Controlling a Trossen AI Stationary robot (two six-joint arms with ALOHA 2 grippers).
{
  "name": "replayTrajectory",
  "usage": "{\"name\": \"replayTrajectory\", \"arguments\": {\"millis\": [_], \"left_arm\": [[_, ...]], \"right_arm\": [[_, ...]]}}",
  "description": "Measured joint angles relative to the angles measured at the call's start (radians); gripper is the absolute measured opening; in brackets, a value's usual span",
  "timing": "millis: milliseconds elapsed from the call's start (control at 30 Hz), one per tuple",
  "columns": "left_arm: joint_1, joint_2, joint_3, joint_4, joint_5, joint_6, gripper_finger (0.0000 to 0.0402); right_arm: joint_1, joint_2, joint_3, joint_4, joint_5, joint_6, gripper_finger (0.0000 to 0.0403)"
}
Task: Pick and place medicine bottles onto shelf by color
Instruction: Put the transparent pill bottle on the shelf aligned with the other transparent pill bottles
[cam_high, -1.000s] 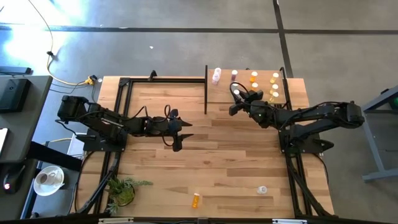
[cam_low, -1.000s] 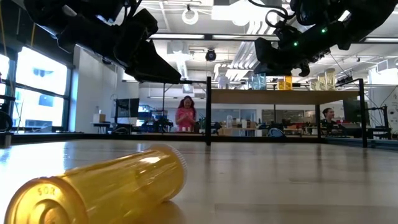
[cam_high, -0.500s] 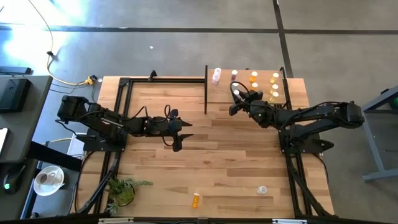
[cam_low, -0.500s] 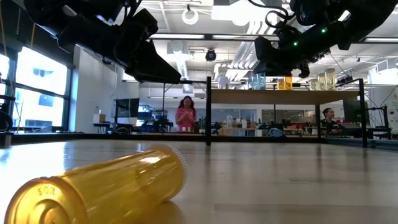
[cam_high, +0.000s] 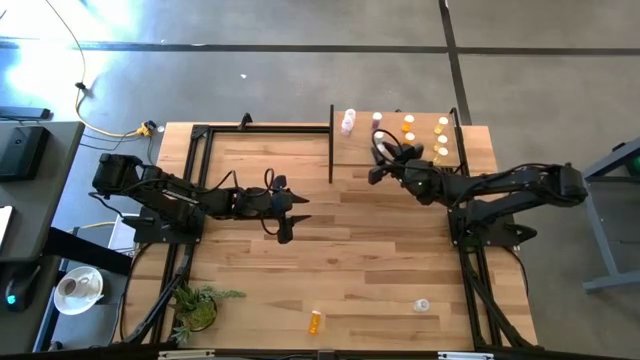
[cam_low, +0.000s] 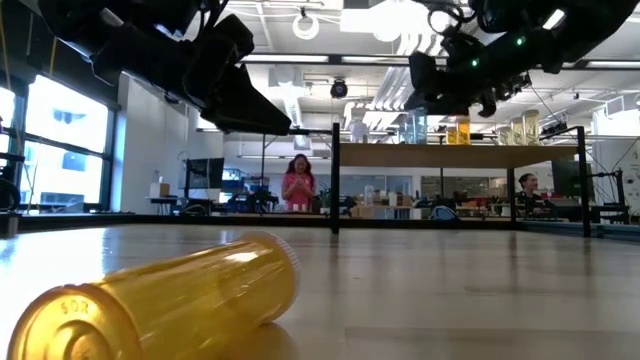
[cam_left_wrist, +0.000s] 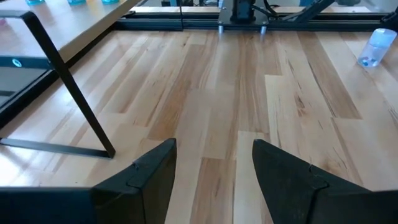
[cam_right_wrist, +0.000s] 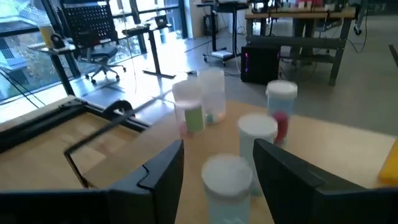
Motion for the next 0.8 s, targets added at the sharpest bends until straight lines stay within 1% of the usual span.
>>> {"name": "replayTrajectory", "arguments": {"millis": [233,367,433,533,633,733,800], "left_arm": [[-0.011,0.0,0.0,-0.039,0.002,-0.025,0.0202],[-0.03,0.0,0.0,-0.048,0.002,-0.025,0.0202],[-0.038,0.0,0.0,-0.049,0.002,-0.025,0.0202],[-0.047,0.0,0.0,-0.052,0.001,-0.025,0.0202],[-0.048,0.0,0.0,-0.052,0.0,-0.025,0.0202],[-0.048,0.0,0.0,-0.052,-0.001,-0.025,0.0202],[-0.048,0.0,0.0,-0.052,-0.001,-0.025,0.0202]], "right_arm": [[0.044,-0.078,0.045,-0.026,0.0,-0.094,0.0185],[0.096,-0.125,0.08,-0.143,-0.005,-0.074,0.0185],[0.132,-0.141,0.101,-0.22,-0.03,-0.042,0.0185],[0.188,-0.156,0.134,-0.352,-0.116,0.036,0.0185],[0.246,-0.162,0.165,-0.465,-0.243,0.142,0.0185],[0.304,-0.162,0.186,-0.538,-0.362,0.231,0.0185],[0.344,-0.162,0.192,-0.571,-0.422,0.276,0.0185]]}}
